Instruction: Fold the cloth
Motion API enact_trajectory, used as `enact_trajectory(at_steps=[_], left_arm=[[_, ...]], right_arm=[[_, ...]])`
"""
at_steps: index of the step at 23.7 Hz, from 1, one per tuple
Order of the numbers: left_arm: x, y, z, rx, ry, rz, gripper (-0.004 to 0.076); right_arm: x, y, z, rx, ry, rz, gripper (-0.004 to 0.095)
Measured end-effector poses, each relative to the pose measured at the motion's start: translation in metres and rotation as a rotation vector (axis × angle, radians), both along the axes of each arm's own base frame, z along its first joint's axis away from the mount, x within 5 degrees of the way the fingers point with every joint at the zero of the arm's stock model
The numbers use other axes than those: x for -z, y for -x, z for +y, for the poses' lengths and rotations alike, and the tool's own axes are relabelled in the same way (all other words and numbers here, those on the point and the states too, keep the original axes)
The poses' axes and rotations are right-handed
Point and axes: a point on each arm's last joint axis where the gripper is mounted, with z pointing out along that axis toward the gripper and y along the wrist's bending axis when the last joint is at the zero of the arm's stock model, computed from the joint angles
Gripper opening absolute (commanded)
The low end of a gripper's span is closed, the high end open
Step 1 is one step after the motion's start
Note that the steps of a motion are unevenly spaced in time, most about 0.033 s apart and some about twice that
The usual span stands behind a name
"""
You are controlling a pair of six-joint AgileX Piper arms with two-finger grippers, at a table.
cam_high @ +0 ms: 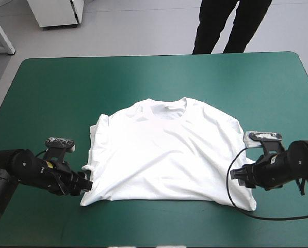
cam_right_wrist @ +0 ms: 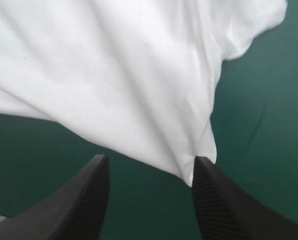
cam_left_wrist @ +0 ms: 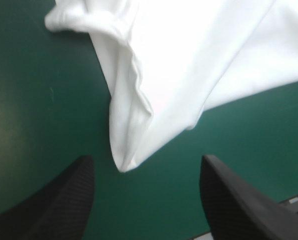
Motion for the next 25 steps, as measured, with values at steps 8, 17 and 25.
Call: enact_trajectory(at_steps=[8,17,25], left_arm=[[-0.061,-0.010,0.000,-0.004,0.009,-0.204,0.0459],[-0.023,0.002,0.004,-0.109,0.007,-0.056,0.0405],[0.037,0.021,0.004,-0.141,0.014,0.084,0.0405]], right_arm=[[-0.071,-0.006,-0.001,0.030,-0.022,-0.233,0.0441],[-0.060,0.013,-0.004,0.059,-0.026,-0.218,0.0442],[-0.049,0.019,-0.005,0.081,-0.028,-0.189,0.0427]])
